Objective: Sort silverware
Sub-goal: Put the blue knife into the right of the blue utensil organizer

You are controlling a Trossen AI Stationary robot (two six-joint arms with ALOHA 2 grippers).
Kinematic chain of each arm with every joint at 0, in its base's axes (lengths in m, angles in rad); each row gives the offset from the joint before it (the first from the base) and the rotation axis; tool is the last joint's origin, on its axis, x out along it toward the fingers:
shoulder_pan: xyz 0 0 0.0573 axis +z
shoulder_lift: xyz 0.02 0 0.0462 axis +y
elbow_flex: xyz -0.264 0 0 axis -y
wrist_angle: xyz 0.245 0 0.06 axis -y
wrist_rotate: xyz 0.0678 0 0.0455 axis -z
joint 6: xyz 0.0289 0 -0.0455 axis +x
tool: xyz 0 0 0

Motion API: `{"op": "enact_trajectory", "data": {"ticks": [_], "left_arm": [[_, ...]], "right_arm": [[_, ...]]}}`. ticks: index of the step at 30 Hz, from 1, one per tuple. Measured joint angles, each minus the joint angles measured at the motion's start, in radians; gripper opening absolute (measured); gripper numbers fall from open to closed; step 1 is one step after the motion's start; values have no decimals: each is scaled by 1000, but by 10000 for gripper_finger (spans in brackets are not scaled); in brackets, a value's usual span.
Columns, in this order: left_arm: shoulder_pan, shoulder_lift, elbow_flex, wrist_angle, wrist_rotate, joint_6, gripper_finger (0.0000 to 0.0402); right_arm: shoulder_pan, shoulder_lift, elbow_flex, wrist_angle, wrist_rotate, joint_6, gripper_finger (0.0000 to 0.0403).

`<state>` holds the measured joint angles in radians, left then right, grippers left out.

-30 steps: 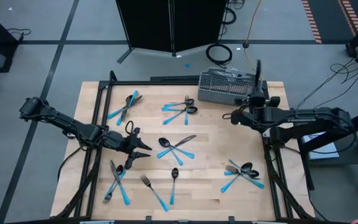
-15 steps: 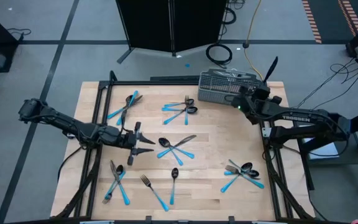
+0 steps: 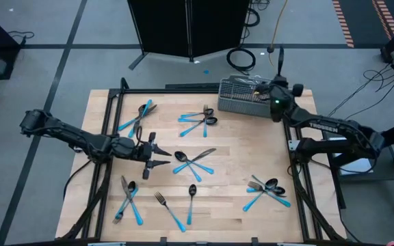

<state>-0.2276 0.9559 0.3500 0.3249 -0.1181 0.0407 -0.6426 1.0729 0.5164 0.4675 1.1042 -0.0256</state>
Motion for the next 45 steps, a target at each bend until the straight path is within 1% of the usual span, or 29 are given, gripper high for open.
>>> {"op": "enact_trajectory", "data": {"ticks": [2, 4, 6, 8, 11, 14, 17, 18, 22, 24, 27, 30, 32, 35, 39, 42, 45], "left_arm": [[9, 15, 0, 2, 0, -1, 128], [17, 31, 0, 2, 0, -6, 128], [22, 53, 0, 2, 0, -7, 128], [26, 79, 0, 2, 0, -8, 128], [27, 116, 0, 7, 0, -9, 128], [27, 141, 0, 11, 0, -10, 128], [27, 148, 0, 17, 0, -27, 128], [28, 148, 0, 24, 0, -33, 128], [33, 148, 0, 92, 0, -34, 128], [32, 148, 0, 122, 0, -34, 128], [32, 148, 0, 164, 0, -25, 128], [32, 148, 0, 195, 0, -8, 128], [32, 148, 0, 201, 0, -4, 128], [32, 148, 0, 218, 0, 8, 128], [32, 147, 0, 249, -1, 17, 128], [32, 147, 0, 250, -1, 18, 128], [32, 147, 0, 291, -2, 26, 128]], "right_arm": [[-10, 0, -15, 127, -4, -78, 12], [-21, 1, -35, 174, -37, -129, 10], [-20, 2, -64, 183, -81, -140, 10], [-19, 8, -113, 212, -92, -145, 10], [-18, 10, -219, 378, -103, -159, 9], [-2, 9, -322, 569, -85, -218, 9], [-5, 8, -391, 712, -56, -243, 9], [-4, 8, -403, 733, -56, -241, 9], [-3, 8, -411, 668, -65, -178, 9], [-2, 8, -411, 608, -94, -121, 14], [13, 8, -411, 504, -147, -40, 33], [26, 8, -411, 417, -168, 23, 58], [32, 8, -411, 370, -167, 60, 73], [32, 7, -411, 347, -164, 89, 94], [32, 7, -411, 355, -165, 67, 117], [32, -1, -389, 367, -165, -35, 128], [46, -32, -320, 363, -160, -146, 131]]}}
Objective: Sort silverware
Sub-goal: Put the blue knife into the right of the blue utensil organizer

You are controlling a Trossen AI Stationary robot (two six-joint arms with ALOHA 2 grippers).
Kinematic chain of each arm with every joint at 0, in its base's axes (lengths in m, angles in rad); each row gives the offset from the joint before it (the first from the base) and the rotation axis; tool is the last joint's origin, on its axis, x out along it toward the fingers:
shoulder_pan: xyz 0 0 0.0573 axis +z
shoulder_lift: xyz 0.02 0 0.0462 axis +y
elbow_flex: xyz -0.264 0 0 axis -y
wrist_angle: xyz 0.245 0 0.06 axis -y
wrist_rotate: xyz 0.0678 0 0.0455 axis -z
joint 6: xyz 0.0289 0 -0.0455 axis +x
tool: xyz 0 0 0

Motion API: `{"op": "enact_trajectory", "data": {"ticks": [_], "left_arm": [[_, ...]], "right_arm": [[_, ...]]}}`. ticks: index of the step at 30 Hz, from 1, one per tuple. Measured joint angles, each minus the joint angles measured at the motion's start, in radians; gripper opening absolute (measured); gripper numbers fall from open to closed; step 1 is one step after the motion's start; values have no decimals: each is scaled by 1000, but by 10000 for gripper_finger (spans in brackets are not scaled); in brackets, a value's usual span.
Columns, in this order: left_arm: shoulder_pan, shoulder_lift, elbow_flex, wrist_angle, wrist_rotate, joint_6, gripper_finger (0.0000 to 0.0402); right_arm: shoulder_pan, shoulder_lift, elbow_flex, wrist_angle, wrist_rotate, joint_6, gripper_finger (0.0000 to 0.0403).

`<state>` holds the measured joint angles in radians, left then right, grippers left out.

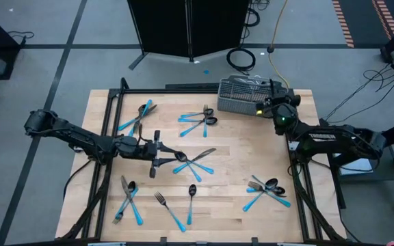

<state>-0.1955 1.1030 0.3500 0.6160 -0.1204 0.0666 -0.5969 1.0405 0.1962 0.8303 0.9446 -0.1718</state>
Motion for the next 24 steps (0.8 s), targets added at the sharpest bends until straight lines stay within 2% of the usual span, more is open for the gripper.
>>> {"op": "enact_trajectory", "data": {"ticks": [5, 8, 12, 15, 20, 22, 24], "left_arm": [[0, 0, 0, 62, 0, 3, 128], [0, 0, 0, 67, 0, 22, 128], [0, 0, 0, 67, 0, 41, 128], [1, 0, 0, 66, 0, 50, 128], [13, 0, 0, 56, 0, 55, 128], [20, 0, 0, 50, 0, 76, 128], [29, 0, 0, 49, 0, 100, 128]], "right_arm": [[49, -25, 193, -139, -2, -127, 132], [102, -26, 348, -374, -49, -114, 132], [176, -8, 577, -790, -289, 82, 132], [228, 26, 694, -1070, -528, 252, 132], [338, 69, 734, -1339, -902, 533, 124], [406, 92, 734, -1412, -977, 642, 120], [487, 118, 734, -1473, -1005, 736, 115]]}}
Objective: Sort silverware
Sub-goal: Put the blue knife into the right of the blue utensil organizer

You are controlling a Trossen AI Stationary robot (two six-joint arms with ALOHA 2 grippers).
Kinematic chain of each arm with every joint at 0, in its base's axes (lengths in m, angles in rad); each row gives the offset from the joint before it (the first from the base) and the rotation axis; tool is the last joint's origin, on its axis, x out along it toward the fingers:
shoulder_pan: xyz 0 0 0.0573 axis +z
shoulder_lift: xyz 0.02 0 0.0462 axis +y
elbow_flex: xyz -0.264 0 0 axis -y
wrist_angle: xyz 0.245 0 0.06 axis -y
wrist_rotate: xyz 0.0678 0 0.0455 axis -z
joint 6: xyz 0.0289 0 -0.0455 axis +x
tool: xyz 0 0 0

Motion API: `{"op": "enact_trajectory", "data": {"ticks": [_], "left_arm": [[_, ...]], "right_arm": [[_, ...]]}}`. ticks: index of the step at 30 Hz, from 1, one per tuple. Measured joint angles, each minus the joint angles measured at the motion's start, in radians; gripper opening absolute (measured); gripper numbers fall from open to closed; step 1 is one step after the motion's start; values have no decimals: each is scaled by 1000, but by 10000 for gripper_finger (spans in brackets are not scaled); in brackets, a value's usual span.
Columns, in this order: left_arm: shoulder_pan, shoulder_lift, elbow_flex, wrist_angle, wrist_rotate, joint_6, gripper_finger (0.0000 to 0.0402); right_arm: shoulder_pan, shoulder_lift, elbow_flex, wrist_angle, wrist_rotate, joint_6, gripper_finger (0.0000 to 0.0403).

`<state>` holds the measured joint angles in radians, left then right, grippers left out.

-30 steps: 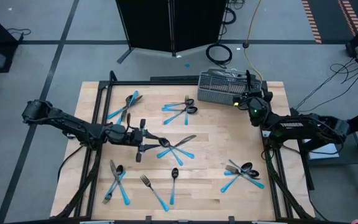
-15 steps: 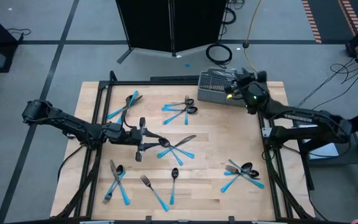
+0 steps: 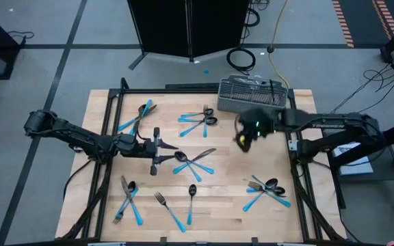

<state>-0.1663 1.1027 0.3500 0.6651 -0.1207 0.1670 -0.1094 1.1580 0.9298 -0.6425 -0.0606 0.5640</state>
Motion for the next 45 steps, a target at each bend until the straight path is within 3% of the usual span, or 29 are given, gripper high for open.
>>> {"op": "enact_trajectory", "data": {"ticks": [9, 13, 17, 21, 24, 27, 32, 36, 39, 45], "left_arm": [[37, 0, 0, -1, 16, 23, 128], [37, 0, 1, -35, 17, 21, 128], [37, 0, 1, -78, 19, -2, 128], [37, 17, 1, -102, 19, -27, 128], [43, 29, 1, -91, 21, -1, 128], [58, 39, 1, -93, 25, -56, 128], [82, 56, 15, -95, 104, -70, 128], [87, 55, 32, -122, 116, -240, 128], [76, 56, 31, -240, 118, -405, 128], [24, 56, 30, -383, 108, -592, 128]], "right_arm": [[330, 118, 0, -101, -3, 292, 96], [419, 166, -1, -188, -16, 398, 94], [461, 214, -1, -166, 76, 391, 93], [468, 264, -1, -83, 213, 325, 93], [469, 299, -1, 22, 253, 267, 93], [470, 334, -1, 156, 280, 185, 93], [461, 409, -1, 455, 442, -26, 93], [439, 486, -1, 692, 483, -219, 93], [416, 548, 0, 830, 482, -340, 93], [379, 656, 0, 1038, 481, -452, 93]]}}
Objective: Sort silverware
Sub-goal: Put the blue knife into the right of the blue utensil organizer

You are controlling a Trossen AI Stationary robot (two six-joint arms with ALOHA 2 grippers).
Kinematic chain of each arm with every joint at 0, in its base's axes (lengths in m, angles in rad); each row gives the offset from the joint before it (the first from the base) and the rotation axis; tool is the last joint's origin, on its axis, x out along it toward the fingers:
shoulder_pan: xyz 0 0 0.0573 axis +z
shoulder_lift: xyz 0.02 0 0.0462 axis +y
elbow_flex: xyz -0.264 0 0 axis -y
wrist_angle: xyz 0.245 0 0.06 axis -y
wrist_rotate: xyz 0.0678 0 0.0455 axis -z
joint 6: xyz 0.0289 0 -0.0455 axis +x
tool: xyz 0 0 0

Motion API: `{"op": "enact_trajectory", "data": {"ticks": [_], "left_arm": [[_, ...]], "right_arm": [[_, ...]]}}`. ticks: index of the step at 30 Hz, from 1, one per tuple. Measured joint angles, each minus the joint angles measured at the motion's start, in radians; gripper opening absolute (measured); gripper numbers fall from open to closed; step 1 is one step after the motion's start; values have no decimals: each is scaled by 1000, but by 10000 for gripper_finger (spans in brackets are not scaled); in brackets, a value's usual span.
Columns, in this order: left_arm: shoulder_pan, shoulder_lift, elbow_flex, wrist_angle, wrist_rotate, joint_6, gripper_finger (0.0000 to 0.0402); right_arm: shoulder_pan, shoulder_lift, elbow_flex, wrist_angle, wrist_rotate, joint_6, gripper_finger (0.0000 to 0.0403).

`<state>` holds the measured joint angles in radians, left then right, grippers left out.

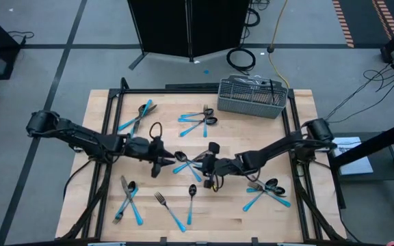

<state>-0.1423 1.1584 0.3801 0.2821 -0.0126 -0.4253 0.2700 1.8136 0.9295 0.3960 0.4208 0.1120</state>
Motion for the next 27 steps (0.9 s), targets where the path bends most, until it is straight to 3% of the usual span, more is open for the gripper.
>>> {"op": "enact_trajectory", "data": {"ticks": [5, 10, 17, 27], "left_arm": [[-66, 50, -1, -6, -88, -41, 128], [-130, 212, -1, 123, -183, -67, 128], [-157, 381, -1, 270, -202, -67, 128], [-174, 459, 1, 226, -251, -90, 128]], "right_arm": [[-4, 31, 0, -7, -10, 4, 93], [5, 31, 0, -19, -8, 7, 93], [9, 30, 0, -36, -8, 14, 93], [9, 30, 0, -36, -8, 15, 93]]}}
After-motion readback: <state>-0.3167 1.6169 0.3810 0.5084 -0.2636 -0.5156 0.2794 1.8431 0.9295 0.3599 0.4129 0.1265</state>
